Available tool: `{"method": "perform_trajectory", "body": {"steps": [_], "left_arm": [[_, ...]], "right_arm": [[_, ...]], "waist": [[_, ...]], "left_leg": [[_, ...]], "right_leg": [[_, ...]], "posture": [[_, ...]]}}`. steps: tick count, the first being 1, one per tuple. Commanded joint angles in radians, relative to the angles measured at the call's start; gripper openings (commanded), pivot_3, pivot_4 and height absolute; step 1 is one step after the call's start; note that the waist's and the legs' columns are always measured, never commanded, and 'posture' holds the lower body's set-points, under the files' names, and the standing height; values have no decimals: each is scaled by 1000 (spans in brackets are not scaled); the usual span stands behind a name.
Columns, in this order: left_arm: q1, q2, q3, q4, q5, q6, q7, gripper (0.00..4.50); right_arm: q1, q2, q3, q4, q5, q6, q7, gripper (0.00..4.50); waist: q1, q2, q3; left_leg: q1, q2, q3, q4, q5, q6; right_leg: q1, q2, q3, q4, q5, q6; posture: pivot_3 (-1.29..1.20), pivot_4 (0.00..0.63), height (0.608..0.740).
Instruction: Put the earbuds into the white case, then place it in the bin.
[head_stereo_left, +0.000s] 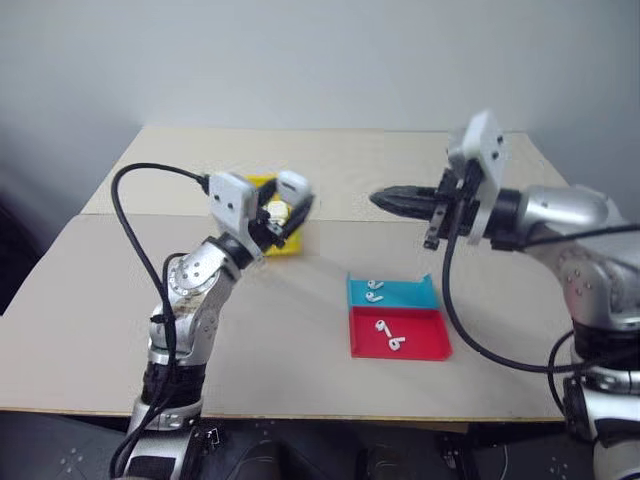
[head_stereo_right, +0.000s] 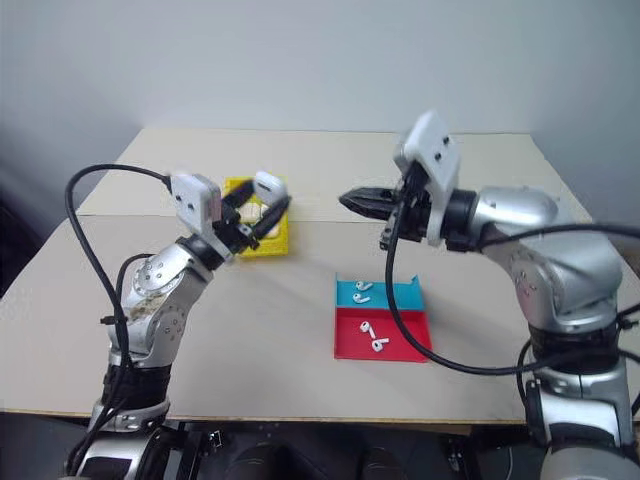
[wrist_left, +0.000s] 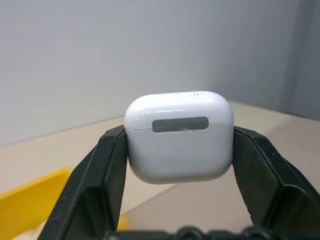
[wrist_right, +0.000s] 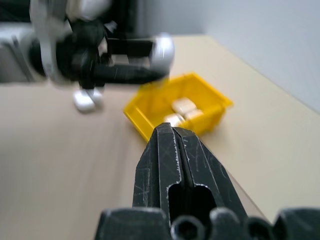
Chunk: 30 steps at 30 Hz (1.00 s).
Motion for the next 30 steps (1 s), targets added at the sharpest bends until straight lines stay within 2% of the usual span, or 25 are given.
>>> {"method": "perform_trajectory", "body": {"steps": [1, 6, 8, 11, 14, 16, 20, 23, 26, 28, 30], "left_arm": [[-79, -13, 9, 104, 89, -1, 135, 2821], [-192, -39, 40, 400, 100, -53, 185, 2821], [-224, -44, 32, 534, 130, -107, 219, 3562], [-244, -46, 26, 625, 136, -156, 205, 4404], [-238, -48, 30, 618, 124, -219, 184, 4471], [-204, -29, 15, 546, 123, -273, 130, 4471], [-109, 37, 50, 290, 1, -153, -16, 4471], [17, 164, 43, 39, -99, 9, -167, 4471], [206, 356, 82, -221, -218, 135, -338, 4471], [348, 475, 176, -378, -328, 205, -436, 4471], [452, 546, 265, -481, -415, 258, -480, 4471]], "right_arm": [[4, 32, 12, -90, -17, 33, -87, 59], [-5, 39, 55, -121, -32, 75, -124, 59], [-13, 41, 57, -126, -26, 87, -129, 0], [-18, 42, 51, -135, -19, 98, -134, 0], [-19, 42, 38, -143, -9, 109, -140, 0], [-13, 38, 27, -145, -2, 111, -140, 0], [17, 47, -2, -156, 22, 100, -146, 0], [64, 48, -10, -165, 17, 61, -135, 0], [155, 30, -13, -173, -12, -12, -98, 0], [242, 24, -24, -165, -40, -92, -75, 0], [300, 26, -48, -161, -38, -128, -64, 0]], "waist": [[-5, 0, 0], [-10, 0, 0], [-12, 0, 0], [-15, 0, 0], [-17, 0, 0], [-17, 0, 0], [-24, 0, 0], [-33, 0, 0], [-41, 0, 0], [-42, 0, 0], [-39, 0, 0]], "left_leg": [[0, 0, 0, 0, 0, 0], [0, 0, 0, -1, 0, 0], [0, 0, 0, 0, 0, 0], [-1, 0, 0, -1, 0, 0], [-1, 0, 0, -1, 0, 0], [-1, 0, 0, -1, 0, 0], [-1, 0, 0, -1, 0, -1], [0, 1, 0, -3, 2, -3], [1, 1, 1, -4, 2, -3], [1, 1, 1, -5, 2, -3], [2, 1, 0, -5, 2, -3]], "right_leg": [[0, 0, 0, 0, 0, 0], [0, 1, 0, 0, 0, 0], [0, 1, 0, -1, 0, 0], [0, 0, -1, -1, 0, 0], [0, 0, -1, -1, 0, 0], [0, 0, -1, -1, 0, 0], [-1, 0, 0, 0, 0, 0], [0, 1, 0, 0, 0, 0], [-1, 1, 1, 0, 0, 0], [-2, 1, 2, 0, 0, 0], [-1, 0, 2, -1, 0, 0]], "posture": [[0, 150, 740], [0, 150, 740], [0, 150, 740], [0, 150, 740], [0, 150, 740], [0, 150, 740], [0, 150, 740], [0, 150, 740], [0, 150, 740], [0, 150, 740], [0, 150, 740]]}}
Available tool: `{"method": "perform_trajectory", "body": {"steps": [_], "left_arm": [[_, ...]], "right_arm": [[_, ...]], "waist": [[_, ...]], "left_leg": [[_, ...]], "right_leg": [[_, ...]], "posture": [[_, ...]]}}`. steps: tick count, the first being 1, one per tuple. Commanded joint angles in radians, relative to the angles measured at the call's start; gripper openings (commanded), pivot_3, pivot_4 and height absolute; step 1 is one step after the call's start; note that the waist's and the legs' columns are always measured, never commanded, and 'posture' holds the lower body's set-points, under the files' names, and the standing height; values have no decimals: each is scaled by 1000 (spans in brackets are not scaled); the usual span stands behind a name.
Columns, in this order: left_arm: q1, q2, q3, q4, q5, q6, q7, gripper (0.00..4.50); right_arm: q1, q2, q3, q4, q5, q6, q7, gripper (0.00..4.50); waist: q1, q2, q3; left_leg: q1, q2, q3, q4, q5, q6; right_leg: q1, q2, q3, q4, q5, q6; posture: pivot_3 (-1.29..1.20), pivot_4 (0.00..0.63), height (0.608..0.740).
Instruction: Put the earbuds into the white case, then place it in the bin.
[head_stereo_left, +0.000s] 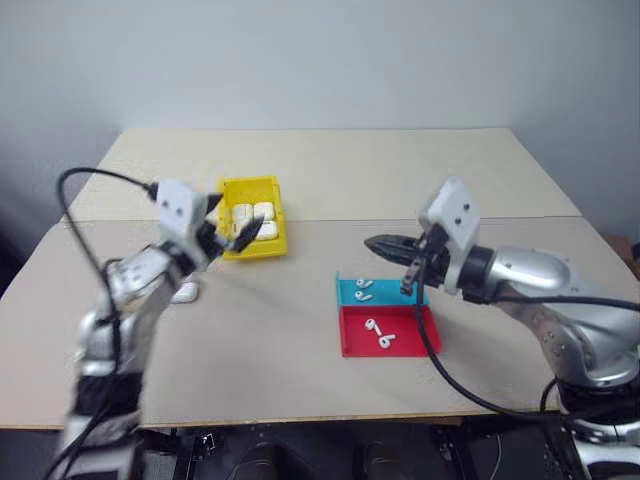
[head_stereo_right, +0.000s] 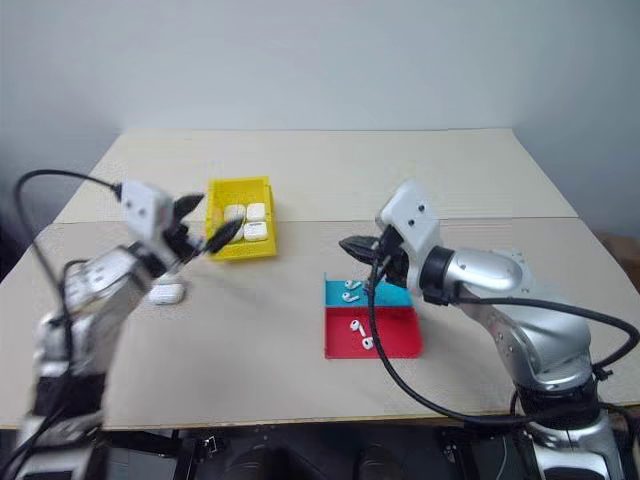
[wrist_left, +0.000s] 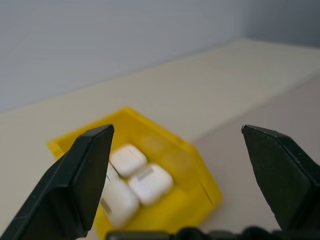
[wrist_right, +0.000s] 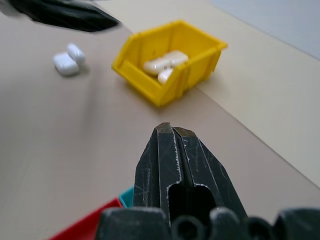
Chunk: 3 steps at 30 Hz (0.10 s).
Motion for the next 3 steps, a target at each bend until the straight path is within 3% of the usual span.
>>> {"method": "perform_trajectory", "body": {"steps": [1, 3], "left_arm": [[112, 89, 168, -209, -161, 95, -78, 4471], [192, 123, 251, -266, -236, 146, -94, 4471]], "right_arm": [[54, 2, -70, -20, 17, -69, 24, 0], [71, -5, -105, -16, 62, -49, 45, 0]], "waist": [[4, 0, 0], [8, 0, 0]], "left_leg": [[0, 0, 0, 0, 0, 0], [3, 0, 0, 0, -1, 1]], "right_leg": [[0, 0, 0, 0, 0, 0], [2, 0, -1, 1, 0, 0]], "posture": [[0, 150, 740], [0, 150, 740]]}}
